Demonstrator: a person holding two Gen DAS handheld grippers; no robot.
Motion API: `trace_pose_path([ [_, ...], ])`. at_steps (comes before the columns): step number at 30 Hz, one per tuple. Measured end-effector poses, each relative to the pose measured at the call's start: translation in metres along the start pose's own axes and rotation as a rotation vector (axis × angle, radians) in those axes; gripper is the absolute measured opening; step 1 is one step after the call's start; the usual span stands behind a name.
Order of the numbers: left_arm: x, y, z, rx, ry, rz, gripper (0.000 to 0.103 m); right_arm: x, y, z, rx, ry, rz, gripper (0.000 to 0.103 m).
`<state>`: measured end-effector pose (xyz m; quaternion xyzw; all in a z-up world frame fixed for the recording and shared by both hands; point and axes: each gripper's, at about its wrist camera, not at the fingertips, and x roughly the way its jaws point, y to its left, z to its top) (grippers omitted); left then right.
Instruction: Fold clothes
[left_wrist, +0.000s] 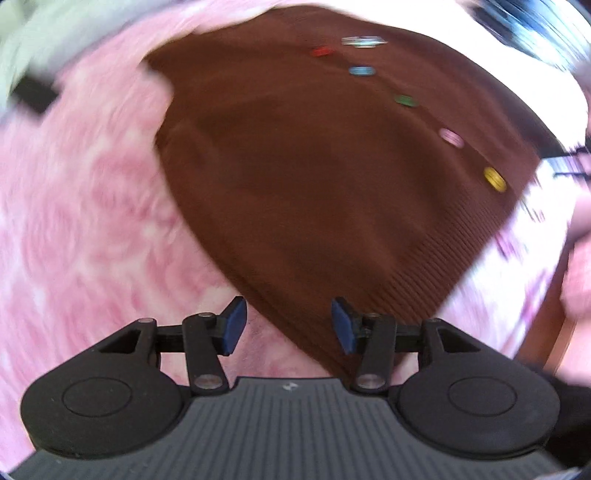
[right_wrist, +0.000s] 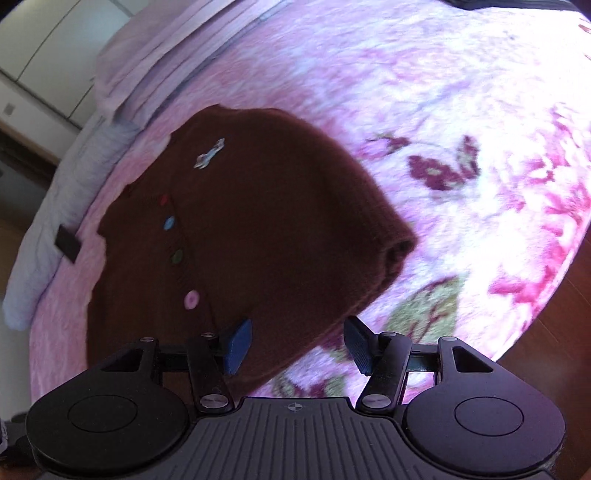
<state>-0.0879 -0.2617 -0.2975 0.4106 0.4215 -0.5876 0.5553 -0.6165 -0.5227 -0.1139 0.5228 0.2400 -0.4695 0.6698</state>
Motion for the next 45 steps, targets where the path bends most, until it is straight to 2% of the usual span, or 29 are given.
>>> trace_pose_path([
  [1, 0.007, 0.003, 0.002, -0.024, 0.025, -0.001, 0.014, -0.001, -0.005, 0.002, 0.019, -0.014, -0.014, 0.059],
  [3, 0.004, 0.009, -0.001, -0.022, 0.023, 0.008, 0.006, -0.006, -0.013, 0.008, 0.047, -0.052, -0.033, 0.059],
  [6, -0.008, 0.015, -0.008, 0.010, 0.021, 0.021, 0.006, -0.018, -0.026, 0.021, 0.045, -0.114, -0.042, 0.059],
  [9, -0.006, 0.014, -0.008, 0.021, 0.075, 0.055, 0.000, -0.015, -0.042, 0.034, 0.061, -0.136, -0.031, 0.059],
  [12, -0.001, 0.017, -0.006, 0.015, 0.108, 0.075, 0.000, 0.000, -0.058, 0.049, 0.083, -0.133, 0.014, 0.059],
  [15, -0.006, 0.014, 0.002, 0.006, 0.099, 0.089, 0.000, 0.021, -0.073, 0.063, 0.129, -0.079, 0.050, 0.058],
  [16, -0.009, 0.014, 0.007, -0.007, 0.093, 0.080, 0.001, 0.024, -0.076, 0.067, 0.151, -0.055, 0.075, 0.049],
  [18, -0.015, 0.010, 0.015, -0.040, 0.080, 0.053, 0.007, 0.031, -0.081, 0.073, 0.194, -0.007, 0.127, 0.023],
  [19, -0.016, 0.008, 0.020, -0.057, 0.084, 0.043, 0.011, 0.032, -0.077, 0.074, 0.166, 0.026, 0.148, 0.009],
  [21, -0.013, 0.002, 0.029, -0.088, 0.108, 0.035, 0.032, 0.031, -0.065, 0.073, 0.076, 0.096, 0.179, 0.007],
  [23, -0.006, -0.004, 0.035, -0.120, 0.143, 0.033, 0.037, 0.024, -0.057, 0.076, -0.059, 0.129, 0.138, 0.006],
  [25, 0.003, -0.008, 0.039, -0.152, 0.172, 0.031, 0.037, 0.015, -0.069, 0.086, -0.067, 0.102, 0.073, 0.006],
  [27, 0.010, -0.016, 0.041, -0.155, 0.199, 0.044, 0.036, 0.014, -0.078, 0.095, -0.059, 0.120, 0.080, 0.006],
  [30, 0.023, -0.022, 0.040, -0.117, 0.216, 0.083, 0.037, 0.016, -0.067, 0.103, -0.194, 0.156, 0.056, 0.006],
  [34, 0.016, -0.028, 0.034, -0.123, 0.179, 0.122, 0.037, 0.024, -0.075, 0.111, -0.172, 0.205, 0.064, 0.006],
  [37, 0.000, -0.041, 0.025, -0.031, 0.115, 0.165, 0.035, 0.026, -0.068, 0.111, -0.261, 0.261, 0.080, 0.006],
  [41, -0.019, -0.064, -0.001, 0.172, 0.080, 0.240, 0.039, 0.023, -0.070, 0.119, -0.286, 0.295, 0.075, 0.007],
  [45, -0.033, -0.076, -0.029, 0.294, 0.058, 0.245, 0.044, 0.016, -0.059, 0.123, -0.365, 0.293, 0.041, 0.007],
])
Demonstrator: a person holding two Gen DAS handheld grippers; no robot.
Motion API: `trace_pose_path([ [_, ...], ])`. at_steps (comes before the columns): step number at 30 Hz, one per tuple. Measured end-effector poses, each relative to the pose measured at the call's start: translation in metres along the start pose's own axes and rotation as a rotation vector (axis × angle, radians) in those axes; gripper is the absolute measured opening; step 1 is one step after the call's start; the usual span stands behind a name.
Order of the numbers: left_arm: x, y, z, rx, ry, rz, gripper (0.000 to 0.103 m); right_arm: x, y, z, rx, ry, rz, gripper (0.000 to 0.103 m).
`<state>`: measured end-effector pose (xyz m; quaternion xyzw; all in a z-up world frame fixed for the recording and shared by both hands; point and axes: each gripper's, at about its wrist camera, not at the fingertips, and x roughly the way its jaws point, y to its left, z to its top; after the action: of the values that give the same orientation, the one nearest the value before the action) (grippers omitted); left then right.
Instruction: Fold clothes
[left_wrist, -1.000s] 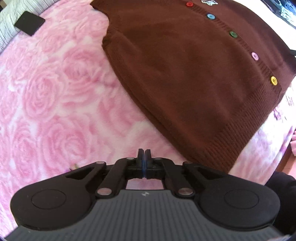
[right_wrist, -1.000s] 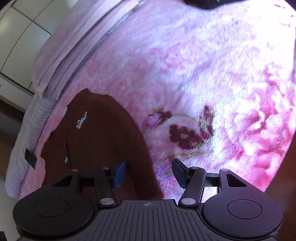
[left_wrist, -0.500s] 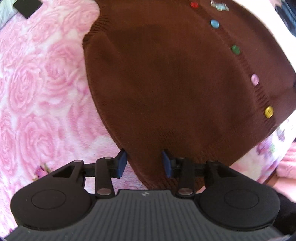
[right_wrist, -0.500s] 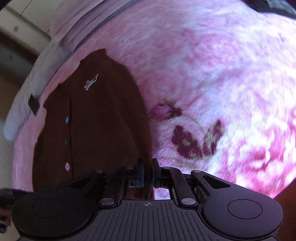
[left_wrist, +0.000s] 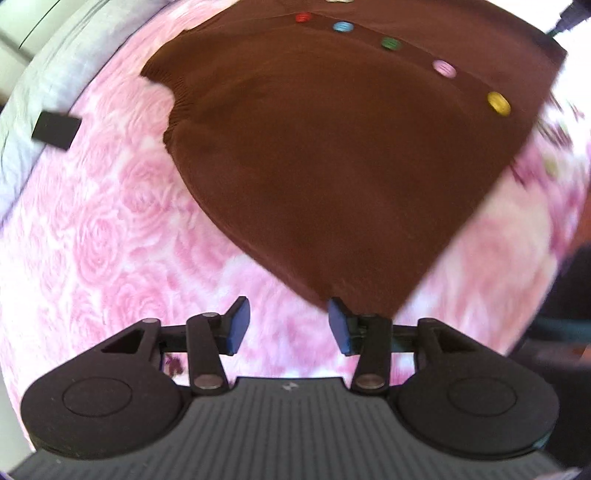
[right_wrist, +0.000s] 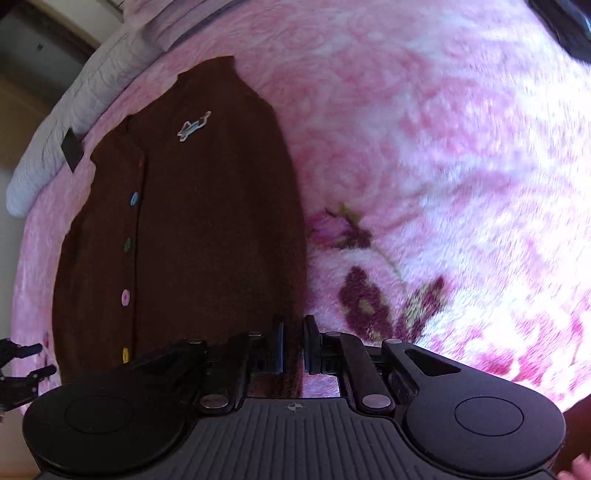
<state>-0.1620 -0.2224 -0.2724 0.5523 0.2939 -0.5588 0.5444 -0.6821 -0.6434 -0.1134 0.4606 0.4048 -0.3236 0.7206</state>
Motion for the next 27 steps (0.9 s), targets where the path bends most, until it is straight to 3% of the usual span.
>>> trace_pose_path([
  [2, -0.003, -0.003, -0.006, 0.001, -0.033, -0.031, 0.044, -0.002, 0.011, -0.001, -0.025, -0.010, -0.032, 0.007],
  [4, -0.002, -0.001, -0.007, -0.075, -0.057, -0.081, 0.044, -0.004, 0.023, -0.002, -0.049, -0.021, -0.064, 0.007],
  [6, 0.009, 0.004, -0.003, -0.201, -0.034, -0.130, 0.044, -0.006, 0.039, -0.006, -0.085, -0.050, -0.106, 0.022],
  [8, 0.020, 0.010, 0.000, -0.331, -0.005, -0.179, 0.043, -0.007, 0.057, -0.013, -0.115, -0.087, -0.132, 0.062],
  [10, 0.032, 0.016, 0.004, -0.461, 0.024, -0.227, 0.039, -0.005, 0.076, -0.025, -0.133, -0.109, -0.129, 0.064],
  [12, 0.036, 0.014, 0.000, -0.503, 0.020, -0.234, 0.012, 0.002, 0.094, -0.036, -0.156, -0.109, -0.123, 0.064],
  [14, 0.026, 0.020, -0.005, -0.528, -0.028, -0.239, 0.008, 0.007, 0.110, -0.050, -0.170, -0.098, -0.102, 0.064],
  [17, 0.004, 0.038, -0.029, -0.583, -0.085, -0.233, 0.007, 0.015, 0.130, -0.072, -0.170, -0.074, -0.060, 0.064],
  [21, 0.013, 0.049, -0.052, -0.630, -0.051, -0.268, 0.007, 0.031, 0.151, -0.096, -0.169, -0.030, -0.005, 0.064],
  [27, 0.024, 0.049, -0.046, -0.593, -0.043, -0.299, 0.008, 0.039, 0.160, -0.096, -0.140, -0.010, 0.003, 0.064],
])
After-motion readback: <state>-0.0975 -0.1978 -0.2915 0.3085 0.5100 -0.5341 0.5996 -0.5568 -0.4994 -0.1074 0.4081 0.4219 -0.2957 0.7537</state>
